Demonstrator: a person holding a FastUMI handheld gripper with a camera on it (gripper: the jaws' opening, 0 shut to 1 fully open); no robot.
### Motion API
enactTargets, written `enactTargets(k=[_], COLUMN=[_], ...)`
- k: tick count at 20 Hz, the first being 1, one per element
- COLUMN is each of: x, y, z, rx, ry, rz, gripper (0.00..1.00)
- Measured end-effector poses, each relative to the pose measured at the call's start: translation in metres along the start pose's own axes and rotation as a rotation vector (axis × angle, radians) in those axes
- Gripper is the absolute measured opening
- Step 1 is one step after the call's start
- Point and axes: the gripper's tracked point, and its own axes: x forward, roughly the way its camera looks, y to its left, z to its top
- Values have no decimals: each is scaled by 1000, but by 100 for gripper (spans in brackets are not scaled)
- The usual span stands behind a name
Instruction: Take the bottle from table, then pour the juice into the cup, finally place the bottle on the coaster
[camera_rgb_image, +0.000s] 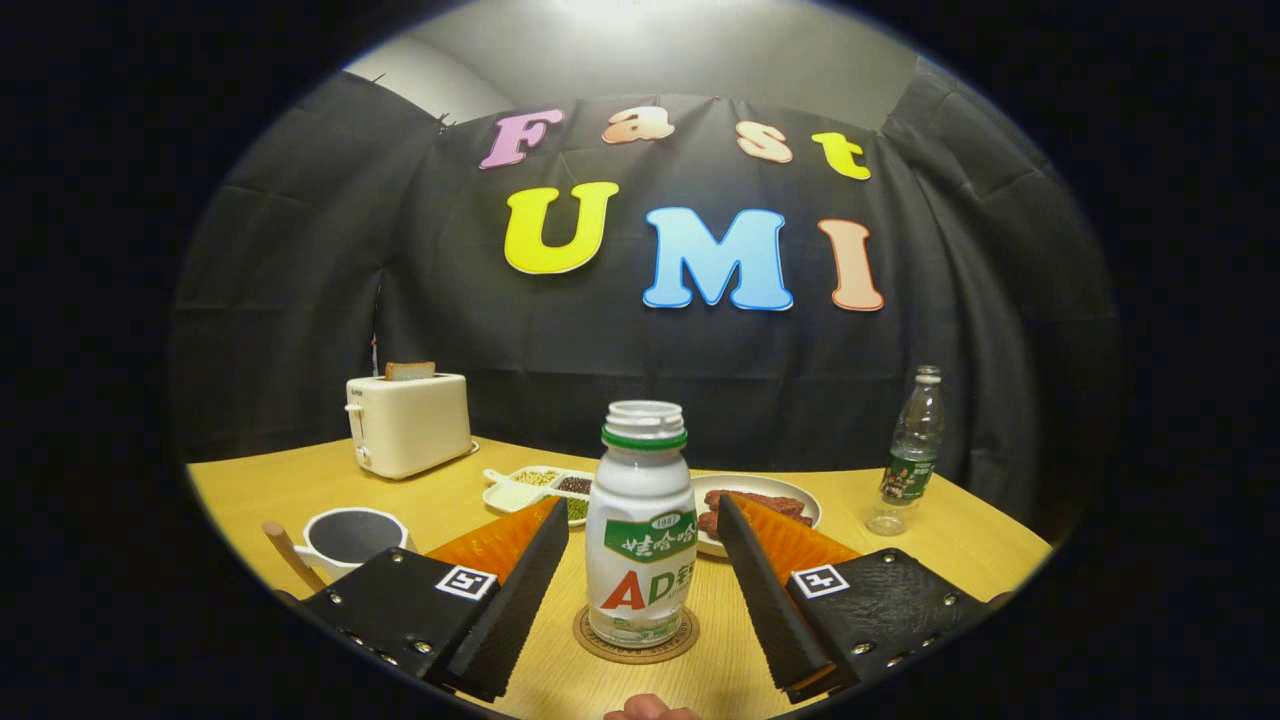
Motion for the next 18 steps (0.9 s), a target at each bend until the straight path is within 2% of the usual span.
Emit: enactTargets(k=[12, 15, 18], x=[-62, -73, -87], y=[-20, -27, -22], z=[121, 138, 152], rx=[-22, -60, -71], ry=[-83, -94, -109], rz=[-77, -107, -93], gripper=[92, 92, 92])
